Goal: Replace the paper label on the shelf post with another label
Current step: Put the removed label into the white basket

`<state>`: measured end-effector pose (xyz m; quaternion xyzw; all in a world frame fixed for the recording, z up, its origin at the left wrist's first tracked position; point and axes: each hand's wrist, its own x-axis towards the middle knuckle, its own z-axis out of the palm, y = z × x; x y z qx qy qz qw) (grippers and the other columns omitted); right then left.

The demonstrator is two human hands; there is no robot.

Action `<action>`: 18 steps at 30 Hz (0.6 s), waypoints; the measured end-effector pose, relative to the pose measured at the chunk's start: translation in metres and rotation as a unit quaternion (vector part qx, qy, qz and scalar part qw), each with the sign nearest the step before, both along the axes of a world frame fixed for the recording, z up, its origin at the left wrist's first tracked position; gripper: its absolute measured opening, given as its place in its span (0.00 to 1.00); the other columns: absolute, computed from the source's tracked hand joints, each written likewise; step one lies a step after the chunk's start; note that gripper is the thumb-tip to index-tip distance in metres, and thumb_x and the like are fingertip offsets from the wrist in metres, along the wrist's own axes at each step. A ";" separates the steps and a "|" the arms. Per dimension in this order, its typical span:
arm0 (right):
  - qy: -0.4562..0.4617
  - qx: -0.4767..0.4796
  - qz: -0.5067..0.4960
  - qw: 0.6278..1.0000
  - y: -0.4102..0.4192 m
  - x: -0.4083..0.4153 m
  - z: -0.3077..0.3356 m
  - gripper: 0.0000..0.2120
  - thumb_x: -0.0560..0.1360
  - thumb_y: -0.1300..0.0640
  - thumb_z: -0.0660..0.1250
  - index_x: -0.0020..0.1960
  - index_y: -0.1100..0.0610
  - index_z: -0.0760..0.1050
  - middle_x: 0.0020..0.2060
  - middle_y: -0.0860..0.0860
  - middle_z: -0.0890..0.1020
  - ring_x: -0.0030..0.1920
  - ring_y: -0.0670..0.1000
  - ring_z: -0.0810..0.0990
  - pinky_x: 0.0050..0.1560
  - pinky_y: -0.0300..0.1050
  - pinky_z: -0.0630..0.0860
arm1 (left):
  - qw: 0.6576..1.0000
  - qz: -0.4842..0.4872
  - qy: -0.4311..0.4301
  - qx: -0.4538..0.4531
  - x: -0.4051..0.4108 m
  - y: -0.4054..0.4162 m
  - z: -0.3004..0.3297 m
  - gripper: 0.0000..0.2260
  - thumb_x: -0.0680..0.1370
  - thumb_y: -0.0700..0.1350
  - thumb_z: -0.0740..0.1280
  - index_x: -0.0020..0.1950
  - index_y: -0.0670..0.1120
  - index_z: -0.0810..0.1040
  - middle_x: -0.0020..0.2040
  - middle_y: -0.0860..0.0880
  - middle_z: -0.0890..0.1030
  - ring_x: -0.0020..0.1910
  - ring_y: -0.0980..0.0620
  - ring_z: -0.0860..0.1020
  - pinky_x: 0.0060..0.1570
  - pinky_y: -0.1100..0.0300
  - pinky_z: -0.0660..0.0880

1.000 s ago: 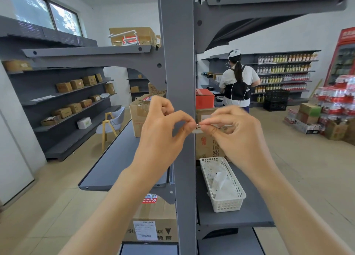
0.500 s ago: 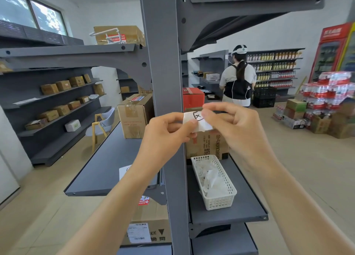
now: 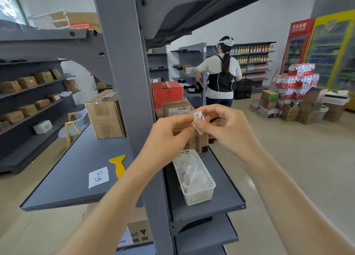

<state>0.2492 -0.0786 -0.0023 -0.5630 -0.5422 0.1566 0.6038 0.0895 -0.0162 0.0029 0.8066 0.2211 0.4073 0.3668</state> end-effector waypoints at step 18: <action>0.022 -0.233 -0.020 0.972 0.089 0.063 -0.113 0.08 0.76 0.56 0.76 0.42 0.44 0.86 0.41 0.40 0.86 0.50 0.42 0.84 0.46 0.30 0.75 | 0.953 0.229 0.198 -0.034 0.087 0.079 -0.135 0.08 0.80 0.47 0.66 0.48 0.53 0.86 0.51 0.47 0.82 0.48 0.54 0.77 0.45 0.67 0.71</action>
